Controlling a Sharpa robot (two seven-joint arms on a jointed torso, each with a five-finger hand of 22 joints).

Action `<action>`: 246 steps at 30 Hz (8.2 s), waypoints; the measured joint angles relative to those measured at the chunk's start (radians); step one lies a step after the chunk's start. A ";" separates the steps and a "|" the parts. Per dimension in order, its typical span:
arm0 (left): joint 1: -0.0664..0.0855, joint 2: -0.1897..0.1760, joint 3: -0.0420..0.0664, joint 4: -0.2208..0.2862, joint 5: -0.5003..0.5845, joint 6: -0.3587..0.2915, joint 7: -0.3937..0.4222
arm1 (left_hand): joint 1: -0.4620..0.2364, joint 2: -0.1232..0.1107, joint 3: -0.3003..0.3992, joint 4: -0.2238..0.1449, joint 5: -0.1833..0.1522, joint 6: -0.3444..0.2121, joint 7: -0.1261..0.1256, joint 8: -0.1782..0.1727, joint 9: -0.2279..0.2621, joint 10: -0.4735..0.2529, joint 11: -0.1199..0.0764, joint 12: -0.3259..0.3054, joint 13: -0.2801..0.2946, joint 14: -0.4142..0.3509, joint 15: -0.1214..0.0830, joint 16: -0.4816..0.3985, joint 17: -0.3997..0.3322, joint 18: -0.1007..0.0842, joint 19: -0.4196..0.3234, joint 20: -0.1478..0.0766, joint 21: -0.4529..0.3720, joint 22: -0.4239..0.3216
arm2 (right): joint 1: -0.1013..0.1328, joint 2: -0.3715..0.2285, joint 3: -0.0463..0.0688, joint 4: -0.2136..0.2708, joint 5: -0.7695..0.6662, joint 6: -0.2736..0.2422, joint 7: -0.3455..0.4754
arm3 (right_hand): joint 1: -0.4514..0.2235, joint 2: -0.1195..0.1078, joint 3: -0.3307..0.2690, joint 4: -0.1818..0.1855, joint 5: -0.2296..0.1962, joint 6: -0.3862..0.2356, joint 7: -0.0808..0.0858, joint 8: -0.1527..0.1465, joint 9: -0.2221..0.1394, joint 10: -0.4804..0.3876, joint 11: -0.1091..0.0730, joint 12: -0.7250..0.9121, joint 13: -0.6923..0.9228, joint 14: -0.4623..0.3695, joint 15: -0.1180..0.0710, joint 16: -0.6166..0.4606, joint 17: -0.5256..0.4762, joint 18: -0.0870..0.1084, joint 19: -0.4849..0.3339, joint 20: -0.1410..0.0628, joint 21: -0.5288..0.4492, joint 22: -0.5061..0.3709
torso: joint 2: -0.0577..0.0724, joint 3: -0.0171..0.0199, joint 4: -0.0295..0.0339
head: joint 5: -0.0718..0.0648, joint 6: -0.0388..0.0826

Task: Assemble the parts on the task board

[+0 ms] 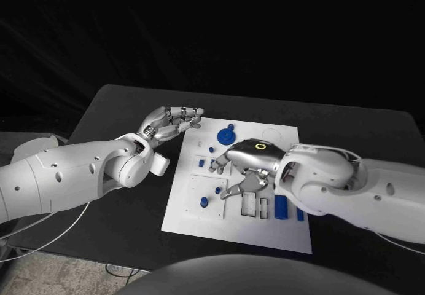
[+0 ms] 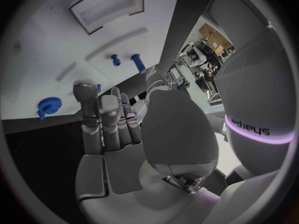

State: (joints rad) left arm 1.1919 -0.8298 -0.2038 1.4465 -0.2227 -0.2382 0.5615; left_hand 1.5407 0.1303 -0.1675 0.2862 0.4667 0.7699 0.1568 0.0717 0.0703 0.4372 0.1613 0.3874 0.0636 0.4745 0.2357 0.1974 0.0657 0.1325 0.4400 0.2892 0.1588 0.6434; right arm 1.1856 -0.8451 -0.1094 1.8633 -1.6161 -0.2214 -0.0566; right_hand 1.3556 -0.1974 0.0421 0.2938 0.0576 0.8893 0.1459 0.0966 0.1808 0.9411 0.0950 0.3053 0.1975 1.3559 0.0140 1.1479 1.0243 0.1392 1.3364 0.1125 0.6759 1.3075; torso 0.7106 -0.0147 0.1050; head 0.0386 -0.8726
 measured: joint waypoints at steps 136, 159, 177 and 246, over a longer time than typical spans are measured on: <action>-0.027 0.017 0.000 -0.026 0.005 0.021 -0.007 | 0.004 0.012 0.011 0.006 0.009 -0.007 0.007 0.000 0.000 -0.007 0.007 0.000 0.000 -0.006 0.006 0.000 -0.001 0.000 0.000 0.000 0.000 -0.010 | -0.073 -0.138 -0.014 0.065 0.602 0.098 -0.559 | -0.364 0.112 0.131 -0.010 0.565 0.122 -0.090 0.237 0.528 0.525 -0.135 1.262 1.111 0.111 -0.118 0.344 0.284 -0.110 0.130 -0.108 0.694 0.000 | -0.015 0.0017 -0.0128 | -0.043 0.000; -0.027 0.021 0.000 -0.028 0.005 0.027 -0.011 | 0.004 0.020 0.014 0.003 0.015 -0.007 0.007 0.000 0.000 -0.007 0.007 0.000 0.000 -0.006 0.006 0.000 -0.001 0.000 0.000 0.000 0.000 -0.011 | -0.075 -0.123 -0.012 0.062 0.610 0.101 -0.556 | -0.461 0.122 0.123 -0.010 0.151 0.072 -0.097 0.229 0.513 0.525 -0.121 1.262 1.110 0.110 -0.103 0.330 0.283 -0.094 0.130 -0.094 0.662 0.000 | -0.016 0.0017 -0.0133 | -0.042 0.000; -0.028 0.021 0.000 -0.029 0.005 0.031 -0.015 | 0.004 0.020 0.014 0.003 0.015 -0.007 0.007 0.000 0.000 -0.007 0.007 0.000 0.000 -0.006 0.006 0.000 -0.001 0.000 0.000 0.000 0.000 -0.011 | -0.075 -0.127 -0.012 0.062 0.606 0.113 -0.554 | -0.628 0.202 -0.021 0.000 0.090 0.072 -0.100 0.240 0.505 0.525 -0.121 1.262 1.110 0.110 -0.103 0.327 0.283 -0.094 0.130 -0.094 0.654 0.000 | -0.016 0.0019 -0.0128 | -0.039 0.000; -0.035 0.018 0.000 -0.036 0.005 0.039 -0.018 | 0.004 0.020 0.014 0.003 0.017 -0.007 0.007 0.000 0.000 -0.003 0.011 0.000 0.000 -0.006 0.006 0.000 -0.001 0.000 0.000 0.000 0.000 -0.014 | -0.097 -0.153 -0.015 0.059 0.473 0.179 -0.446 | -0.205 0.216 -0.209 -0.097 0.002 0.138 -0.161 0.941 1.127 0.527 -0.169 1.262 1.110 0.107 -0.139 0.346 0.283 -0.094 0.130 -0.127 0.712 0.000 | -0.016 0.0013 -0.0121 | -0.033 0.000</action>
State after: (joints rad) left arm 1.1569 -0.8121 -0.2039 1.4108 -0.2180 -0.1995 0.5430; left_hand 1.5446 0.1500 -0.1538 0.2892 0.4835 0.7627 0.1640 0.0717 0.0702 0.4340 0.1718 0.3874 0.0636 0.4687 0.2415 0.1974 0.0644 0.1325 0.4400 0.2892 0.1588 0.6296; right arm 1.0883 -0.9978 -0.1246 1.9225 -1.1433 -0.0420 -0.5031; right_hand 1.1509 0.0190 -0.1668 0.1968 0.0597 1.0270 -0.0152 1.0373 1.3076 1.4680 -0.0741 1.5670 1.3074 1.4629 -0.1254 1.4939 1.3073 0.0451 1.4659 -0.0140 1.3880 1.3074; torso 0.6947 -0.0133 0.0929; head 0.0052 -0.8726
